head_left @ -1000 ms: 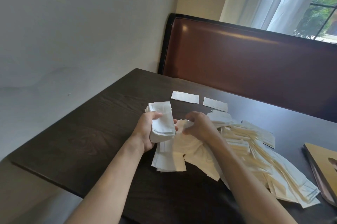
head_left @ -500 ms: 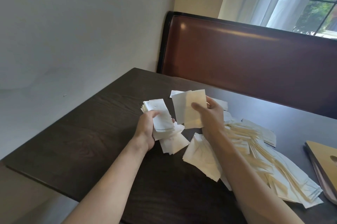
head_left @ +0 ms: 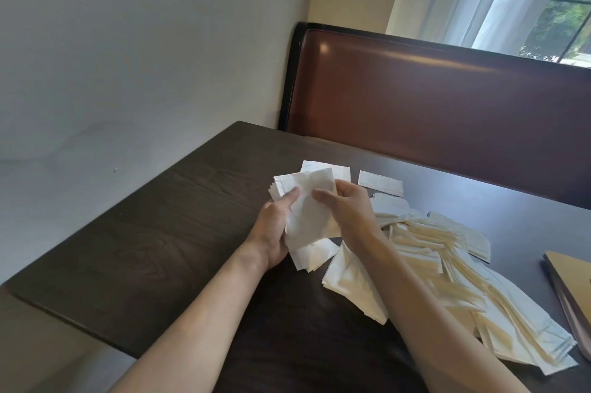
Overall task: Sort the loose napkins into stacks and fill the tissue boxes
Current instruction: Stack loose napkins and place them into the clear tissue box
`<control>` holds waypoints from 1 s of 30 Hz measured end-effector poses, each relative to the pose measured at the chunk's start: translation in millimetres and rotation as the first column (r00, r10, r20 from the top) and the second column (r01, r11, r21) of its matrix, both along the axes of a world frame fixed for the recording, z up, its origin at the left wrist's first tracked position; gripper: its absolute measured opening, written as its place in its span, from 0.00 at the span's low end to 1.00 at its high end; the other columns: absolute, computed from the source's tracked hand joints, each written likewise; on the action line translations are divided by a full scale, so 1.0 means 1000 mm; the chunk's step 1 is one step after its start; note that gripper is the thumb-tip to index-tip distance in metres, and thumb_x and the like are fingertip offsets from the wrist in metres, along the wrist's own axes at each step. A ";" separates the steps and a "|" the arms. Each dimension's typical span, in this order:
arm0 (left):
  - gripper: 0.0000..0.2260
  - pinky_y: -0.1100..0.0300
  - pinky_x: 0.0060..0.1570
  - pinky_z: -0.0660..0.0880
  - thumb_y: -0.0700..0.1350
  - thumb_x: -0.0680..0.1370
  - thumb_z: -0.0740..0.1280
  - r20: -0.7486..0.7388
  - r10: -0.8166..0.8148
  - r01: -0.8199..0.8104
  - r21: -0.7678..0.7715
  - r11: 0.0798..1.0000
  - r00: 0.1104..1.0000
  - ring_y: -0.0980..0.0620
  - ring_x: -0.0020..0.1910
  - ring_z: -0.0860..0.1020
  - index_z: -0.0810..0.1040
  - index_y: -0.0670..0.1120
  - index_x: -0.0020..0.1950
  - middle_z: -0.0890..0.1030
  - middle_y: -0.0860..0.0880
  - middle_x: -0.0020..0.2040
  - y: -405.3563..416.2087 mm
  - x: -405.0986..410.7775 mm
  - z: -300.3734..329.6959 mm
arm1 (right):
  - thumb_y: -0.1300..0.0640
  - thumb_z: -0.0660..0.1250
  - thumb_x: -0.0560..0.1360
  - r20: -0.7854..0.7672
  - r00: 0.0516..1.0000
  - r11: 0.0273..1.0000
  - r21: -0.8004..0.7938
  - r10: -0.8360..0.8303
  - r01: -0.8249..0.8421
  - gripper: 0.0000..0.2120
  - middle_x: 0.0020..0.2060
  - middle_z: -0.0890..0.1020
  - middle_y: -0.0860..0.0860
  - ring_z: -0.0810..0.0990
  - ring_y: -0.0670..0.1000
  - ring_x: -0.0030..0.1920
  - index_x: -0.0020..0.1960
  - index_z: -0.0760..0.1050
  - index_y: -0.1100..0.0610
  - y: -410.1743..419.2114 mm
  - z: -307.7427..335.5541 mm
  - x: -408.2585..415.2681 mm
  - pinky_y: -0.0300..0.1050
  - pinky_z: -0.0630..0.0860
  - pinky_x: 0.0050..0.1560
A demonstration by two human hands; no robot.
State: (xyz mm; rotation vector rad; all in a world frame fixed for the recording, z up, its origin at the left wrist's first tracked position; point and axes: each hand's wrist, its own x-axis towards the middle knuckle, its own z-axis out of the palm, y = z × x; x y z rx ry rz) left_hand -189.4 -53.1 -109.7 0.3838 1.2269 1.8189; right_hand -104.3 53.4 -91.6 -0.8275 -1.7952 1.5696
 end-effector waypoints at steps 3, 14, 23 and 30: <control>0.15 0.54 0.41 0.79 0.50 0.83 0.61 0.047 0.039 -0.036 -0.057 0.998 0.998 0.45 0.44 0.84 0.84 0.43 0.57 0.86 0.42 0.51 0.003 -0.003 -0.003 | 0.59 0.69 0.77 0.096 0.995 1.000 -0.027 -0.004 0.006 0.11 0.26 0.75 0.53 0.73 0.53 0.25 0.38 0.80 0.63 0.006 0.002 0.003 0.42 0.70 0.25; 0.24 0.48 0.48 0.81 0.64 0.81 0.58 0.127 -0.046 0.036 0.079 0.996 0.991 0.45 0.46 0.86 0.80 0.48 0.61 0.86 0.43 0.52 -0.004 -0.005 0.006 | 0.62 0.72 0.75 -0.151 0.988 0.983 -0.174 0.024 -0.051 0.04 0.37 0.85 0.54 0.83 0.50 0.36 0.43 0.83 0.62 0.007 0.039 0.013 0.46 0.81 0.37; 0.31 0.37 0.69 0.67 0.67 0.79 0.57 0.044 -0.166 0.159 0.132 0.979 0.985 0.36 0.61 0.76 0.78 0.46 0.70 0.79 0.35 0.63 0.001 -0.004 -0.008 | 0.63 0.69 0.77 0.045 0.997 0.998 0.020 0.056 -0.057 0.06 0.41 0.86 0.57 0.84 0.58 0.42 0.43 0.83 0.60 0.003 0.015 0.005 0.54 0.81 0.48; 0.31 0.43 0.70 0.70 0.65 0.81 0.54 0.096 -0.142 0.137 0.056 0.989 0.985 0.41 0.59 0.79 0.78 0.43 0.69 0.83 0.40 0.59 0.005 -0.002 -0.005 | 0.63 0.70 0.77 0.198 0.980 0.960 0.274 -0.002 -0.053 0.12 0.26 0.77 0.51 0.75 0.50 0.27 0.35 0.76 0.66 0.008 0.019 0.005 0.40 0.74 0.32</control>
